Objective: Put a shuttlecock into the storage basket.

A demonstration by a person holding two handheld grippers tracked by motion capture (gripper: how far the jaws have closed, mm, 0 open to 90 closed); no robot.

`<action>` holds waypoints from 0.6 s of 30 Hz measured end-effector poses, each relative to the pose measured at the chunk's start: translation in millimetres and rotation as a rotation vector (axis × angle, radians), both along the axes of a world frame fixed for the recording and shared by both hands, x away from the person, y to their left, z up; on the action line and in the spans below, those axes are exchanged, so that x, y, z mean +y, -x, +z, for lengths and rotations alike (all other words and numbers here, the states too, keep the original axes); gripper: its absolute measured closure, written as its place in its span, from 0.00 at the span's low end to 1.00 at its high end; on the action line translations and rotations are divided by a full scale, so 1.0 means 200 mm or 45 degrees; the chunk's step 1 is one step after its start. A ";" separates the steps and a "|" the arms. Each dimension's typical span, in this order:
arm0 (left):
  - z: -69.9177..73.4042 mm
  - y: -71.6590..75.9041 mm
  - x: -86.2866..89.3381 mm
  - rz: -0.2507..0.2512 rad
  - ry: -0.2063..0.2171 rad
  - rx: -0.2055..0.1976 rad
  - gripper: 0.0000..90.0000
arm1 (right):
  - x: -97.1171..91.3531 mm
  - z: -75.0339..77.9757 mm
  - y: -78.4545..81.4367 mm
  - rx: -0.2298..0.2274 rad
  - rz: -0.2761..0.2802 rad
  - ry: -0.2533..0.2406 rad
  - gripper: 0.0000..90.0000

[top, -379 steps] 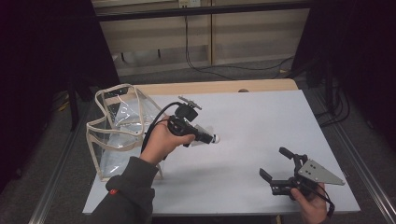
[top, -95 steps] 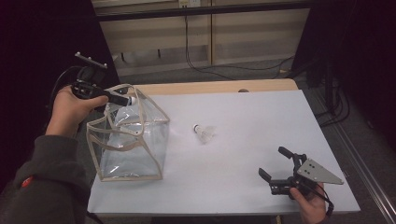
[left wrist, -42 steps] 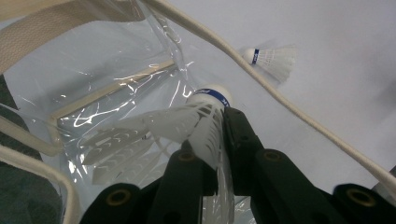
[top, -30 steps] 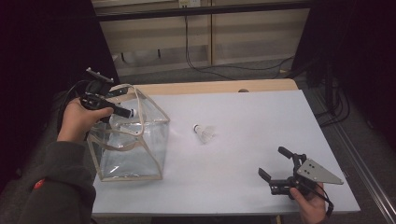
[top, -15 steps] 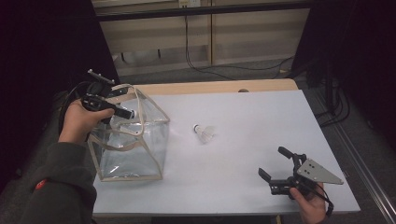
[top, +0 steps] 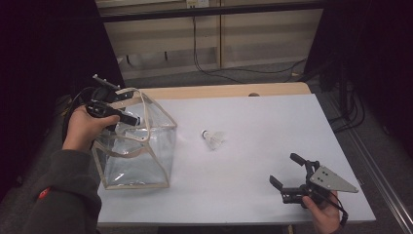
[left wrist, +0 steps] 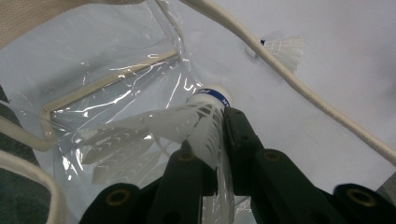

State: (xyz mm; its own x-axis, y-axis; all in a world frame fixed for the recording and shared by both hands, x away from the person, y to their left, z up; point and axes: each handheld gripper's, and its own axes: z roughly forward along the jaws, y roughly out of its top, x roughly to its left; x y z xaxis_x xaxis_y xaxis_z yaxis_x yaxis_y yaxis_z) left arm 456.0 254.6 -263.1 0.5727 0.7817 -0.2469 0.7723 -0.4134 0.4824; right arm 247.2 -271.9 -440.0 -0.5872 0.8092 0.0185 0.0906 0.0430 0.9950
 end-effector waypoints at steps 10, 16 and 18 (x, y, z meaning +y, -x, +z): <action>-0.02 0.00 0.00 -0.003 -0.020 0.006 0.94 | 0.00 0.00 0.00 0.002 -0.001 -0.002 0.00; -0.03 0.00 0.00 -0.009 -0.030 0.012 0.94 | 0.00 0.00 0.00 0.001 0.002 -0.006 0.00; -0.03 0.00 0.00 0.002 -0.026 0.013 0.94 | 0.00 0.00 0.00 0.002 0.001 -0.006 0.00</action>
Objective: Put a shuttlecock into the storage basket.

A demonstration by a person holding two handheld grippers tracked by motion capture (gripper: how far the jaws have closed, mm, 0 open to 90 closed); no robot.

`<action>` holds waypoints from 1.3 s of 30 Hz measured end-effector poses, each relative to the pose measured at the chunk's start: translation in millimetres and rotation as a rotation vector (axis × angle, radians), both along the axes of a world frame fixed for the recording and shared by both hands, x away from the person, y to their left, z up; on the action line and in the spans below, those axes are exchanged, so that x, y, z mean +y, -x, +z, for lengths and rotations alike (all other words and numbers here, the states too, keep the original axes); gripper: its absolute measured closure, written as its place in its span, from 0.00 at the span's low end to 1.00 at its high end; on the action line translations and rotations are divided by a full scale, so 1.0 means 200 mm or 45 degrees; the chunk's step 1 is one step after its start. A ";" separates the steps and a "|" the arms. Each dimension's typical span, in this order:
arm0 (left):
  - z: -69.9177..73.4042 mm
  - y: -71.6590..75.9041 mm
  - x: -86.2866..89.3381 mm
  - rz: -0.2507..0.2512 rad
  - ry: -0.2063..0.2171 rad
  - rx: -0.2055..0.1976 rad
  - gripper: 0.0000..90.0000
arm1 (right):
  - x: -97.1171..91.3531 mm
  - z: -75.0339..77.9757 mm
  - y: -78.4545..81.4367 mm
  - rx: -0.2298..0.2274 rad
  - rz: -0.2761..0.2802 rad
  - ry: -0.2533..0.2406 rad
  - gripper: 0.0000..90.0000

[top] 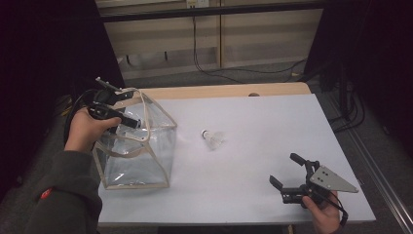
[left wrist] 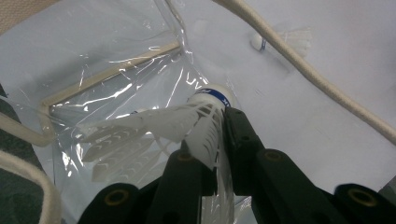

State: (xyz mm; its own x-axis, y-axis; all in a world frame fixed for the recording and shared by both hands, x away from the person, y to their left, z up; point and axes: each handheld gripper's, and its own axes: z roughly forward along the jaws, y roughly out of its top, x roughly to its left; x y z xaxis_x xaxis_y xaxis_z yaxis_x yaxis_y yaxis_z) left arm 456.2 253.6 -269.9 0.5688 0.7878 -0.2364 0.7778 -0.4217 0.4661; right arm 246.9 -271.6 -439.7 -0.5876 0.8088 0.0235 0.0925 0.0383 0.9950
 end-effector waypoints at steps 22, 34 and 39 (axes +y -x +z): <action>0.02 0.00 0.01 0.015 0.021 -0.002 0.85 | 0.01 0.00 0.00 0.002 0.002 -0.001 0.00; 0.11 0.02 0.01 0.034 0.026 -0.050 0.69 | 0.00 0.00 0.00 -0.001 0.003 0.000 0.00; 0.15 0.04 0.00 0.042 0.041 -0.073 0.63 | 0.01 0.00 0.00 -0.002 0.003 0.000 0.00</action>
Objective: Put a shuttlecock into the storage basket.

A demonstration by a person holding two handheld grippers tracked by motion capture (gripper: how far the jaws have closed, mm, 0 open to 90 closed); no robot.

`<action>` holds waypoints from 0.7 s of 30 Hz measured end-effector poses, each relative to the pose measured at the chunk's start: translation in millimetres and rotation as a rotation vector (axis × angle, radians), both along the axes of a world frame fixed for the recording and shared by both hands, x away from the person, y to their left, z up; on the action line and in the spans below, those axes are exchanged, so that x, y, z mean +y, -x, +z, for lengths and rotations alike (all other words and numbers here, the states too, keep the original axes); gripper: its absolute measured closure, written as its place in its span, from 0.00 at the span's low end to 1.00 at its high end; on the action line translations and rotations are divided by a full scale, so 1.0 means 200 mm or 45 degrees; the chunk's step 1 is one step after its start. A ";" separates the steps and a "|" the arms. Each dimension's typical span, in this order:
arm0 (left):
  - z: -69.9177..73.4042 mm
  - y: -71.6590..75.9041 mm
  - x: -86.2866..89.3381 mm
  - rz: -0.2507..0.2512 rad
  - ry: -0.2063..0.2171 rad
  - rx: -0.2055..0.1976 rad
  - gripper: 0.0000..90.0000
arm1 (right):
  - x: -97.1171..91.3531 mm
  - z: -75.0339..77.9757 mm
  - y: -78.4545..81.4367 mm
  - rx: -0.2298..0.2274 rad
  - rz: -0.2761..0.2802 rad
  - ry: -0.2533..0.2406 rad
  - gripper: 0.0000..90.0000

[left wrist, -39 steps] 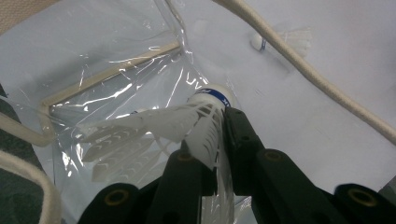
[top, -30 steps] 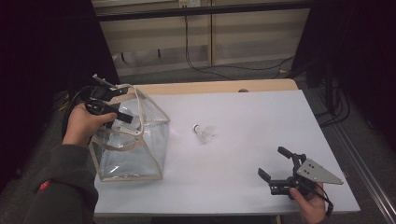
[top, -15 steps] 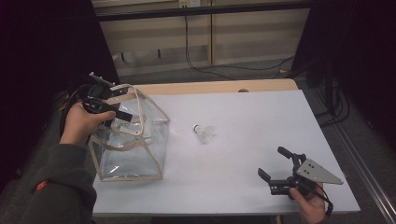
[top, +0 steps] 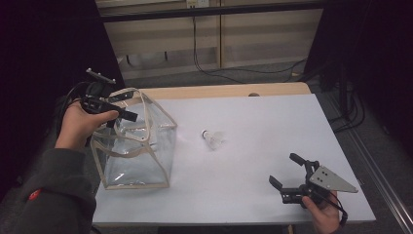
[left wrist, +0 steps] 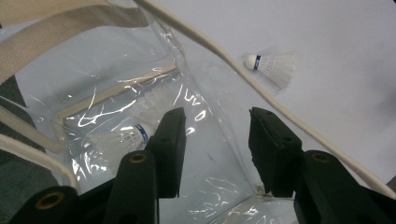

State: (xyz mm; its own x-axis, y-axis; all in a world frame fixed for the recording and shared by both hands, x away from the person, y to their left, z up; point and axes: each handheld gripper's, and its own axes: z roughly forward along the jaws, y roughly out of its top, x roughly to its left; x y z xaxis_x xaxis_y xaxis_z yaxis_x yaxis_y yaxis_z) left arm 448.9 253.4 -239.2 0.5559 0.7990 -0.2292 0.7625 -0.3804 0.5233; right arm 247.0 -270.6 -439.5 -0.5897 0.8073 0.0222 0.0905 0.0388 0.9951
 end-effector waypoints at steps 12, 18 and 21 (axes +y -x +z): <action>0.07 0.02 -0.02 0.004 0.018 -0.048 0.42 | 0.00 0.00 0.00 -0.005 -0.002 0.002 0.00; 0.08 0.02 -0.04 -0.006 0.027 -0.054 0.35 | 0.00 0.00 0.00 -0.003 -0.002 0.003 0.00; 0.09 0.02 -0.05 -0.011 0.036 -0.064 0.34 | 0.00 0.00 0.00 -0.001 -0.002 0.003 0.00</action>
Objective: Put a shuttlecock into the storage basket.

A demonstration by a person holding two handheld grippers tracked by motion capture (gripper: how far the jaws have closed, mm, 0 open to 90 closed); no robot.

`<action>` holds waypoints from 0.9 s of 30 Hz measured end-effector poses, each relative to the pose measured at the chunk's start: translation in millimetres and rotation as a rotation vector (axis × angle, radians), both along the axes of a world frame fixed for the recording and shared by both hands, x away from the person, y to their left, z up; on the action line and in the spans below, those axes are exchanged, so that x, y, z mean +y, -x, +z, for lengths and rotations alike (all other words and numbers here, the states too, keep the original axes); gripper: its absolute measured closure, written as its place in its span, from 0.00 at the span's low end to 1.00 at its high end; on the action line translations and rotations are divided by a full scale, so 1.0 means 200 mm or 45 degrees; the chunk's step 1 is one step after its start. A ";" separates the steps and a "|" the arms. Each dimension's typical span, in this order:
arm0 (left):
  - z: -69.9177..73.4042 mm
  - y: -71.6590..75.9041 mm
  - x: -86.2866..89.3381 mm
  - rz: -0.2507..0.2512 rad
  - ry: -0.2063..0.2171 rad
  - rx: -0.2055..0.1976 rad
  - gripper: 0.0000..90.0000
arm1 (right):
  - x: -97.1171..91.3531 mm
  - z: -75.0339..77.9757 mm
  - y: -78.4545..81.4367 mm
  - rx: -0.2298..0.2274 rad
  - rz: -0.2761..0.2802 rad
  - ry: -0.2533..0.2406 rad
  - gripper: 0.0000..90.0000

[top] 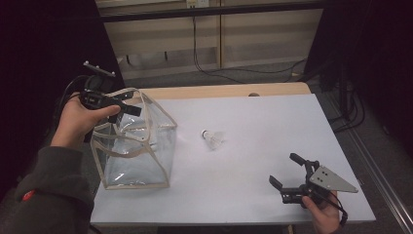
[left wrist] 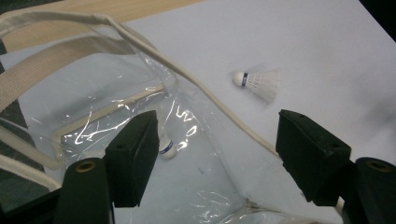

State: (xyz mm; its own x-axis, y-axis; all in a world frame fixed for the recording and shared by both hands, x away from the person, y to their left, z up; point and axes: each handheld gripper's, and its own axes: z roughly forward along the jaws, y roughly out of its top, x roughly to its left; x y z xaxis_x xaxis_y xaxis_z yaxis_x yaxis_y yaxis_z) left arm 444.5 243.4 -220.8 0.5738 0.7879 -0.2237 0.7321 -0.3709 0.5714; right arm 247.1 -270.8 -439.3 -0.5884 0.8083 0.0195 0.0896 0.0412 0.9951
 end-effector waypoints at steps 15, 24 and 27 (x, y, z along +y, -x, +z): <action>0.03 0.01 -0.09 -0.040 -0.002 -0.029 0.20 | 0.01 0.00 -0.01 0.006 0.004 0.005 0.00; 0.05 0.02 -0.18 -0.083 0.016 -0.053 0.18 | 0.01 0.00 -0.01 0.001 0.006 0.008 0.00; 0.04 0.02 -0.21 -0.092 0.019 -0.055 0.17 | 0.02 0.00 -0.01 0.004 0.007 0.004 0.00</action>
